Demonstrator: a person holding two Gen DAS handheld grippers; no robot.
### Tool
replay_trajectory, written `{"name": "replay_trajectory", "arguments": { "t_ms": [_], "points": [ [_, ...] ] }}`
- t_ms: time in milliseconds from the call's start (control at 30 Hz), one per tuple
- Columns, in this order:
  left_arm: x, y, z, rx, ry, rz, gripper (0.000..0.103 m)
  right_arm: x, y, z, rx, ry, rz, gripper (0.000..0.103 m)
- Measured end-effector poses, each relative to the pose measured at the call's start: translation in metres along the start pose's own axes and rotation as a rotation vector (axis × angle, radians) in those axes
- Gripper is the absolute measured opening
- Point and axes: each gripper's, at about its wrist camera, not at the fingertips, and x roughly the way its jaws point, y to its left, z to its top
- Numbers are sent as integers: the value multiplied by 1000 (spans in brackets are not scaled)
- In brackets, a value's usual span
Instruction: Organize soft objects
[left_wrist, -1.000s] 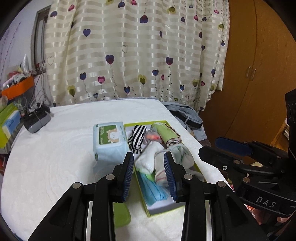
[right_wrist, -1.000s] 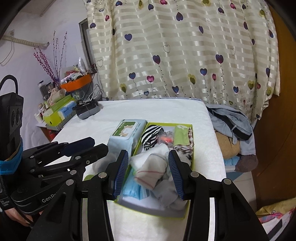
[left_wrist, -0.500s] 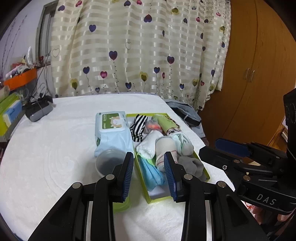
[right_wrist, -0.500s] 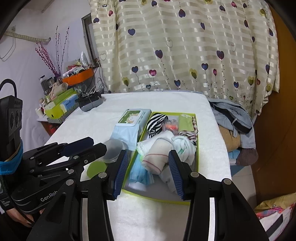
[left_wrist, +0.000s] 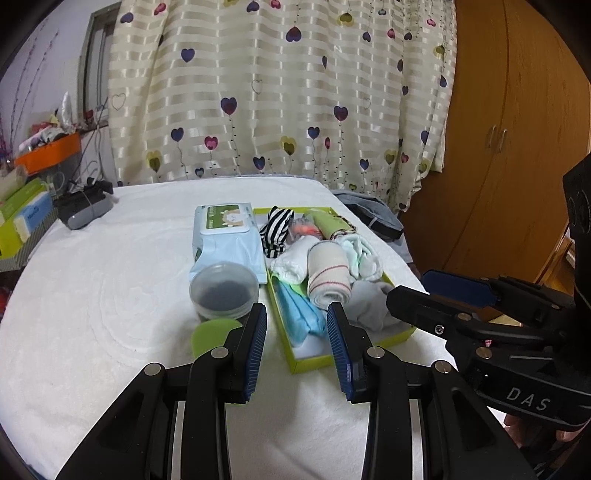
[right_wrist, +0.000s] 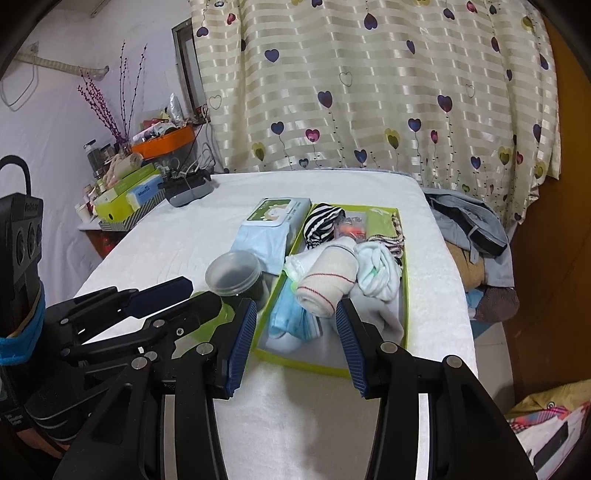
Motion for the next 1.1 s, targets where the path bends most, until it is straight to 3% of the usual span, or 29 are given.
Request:
{"name": "replay_trajectory", "arguments": {
  "t_ms": [633,1100],
  "points": [
    [-10,-9,-33,5,33,46,33,-11,5,-34,-28,-14,-21,46],
    [-8,3,-55,16,56,33,36,-4,21,-59,-32,15,-72,46]
  ]
}}
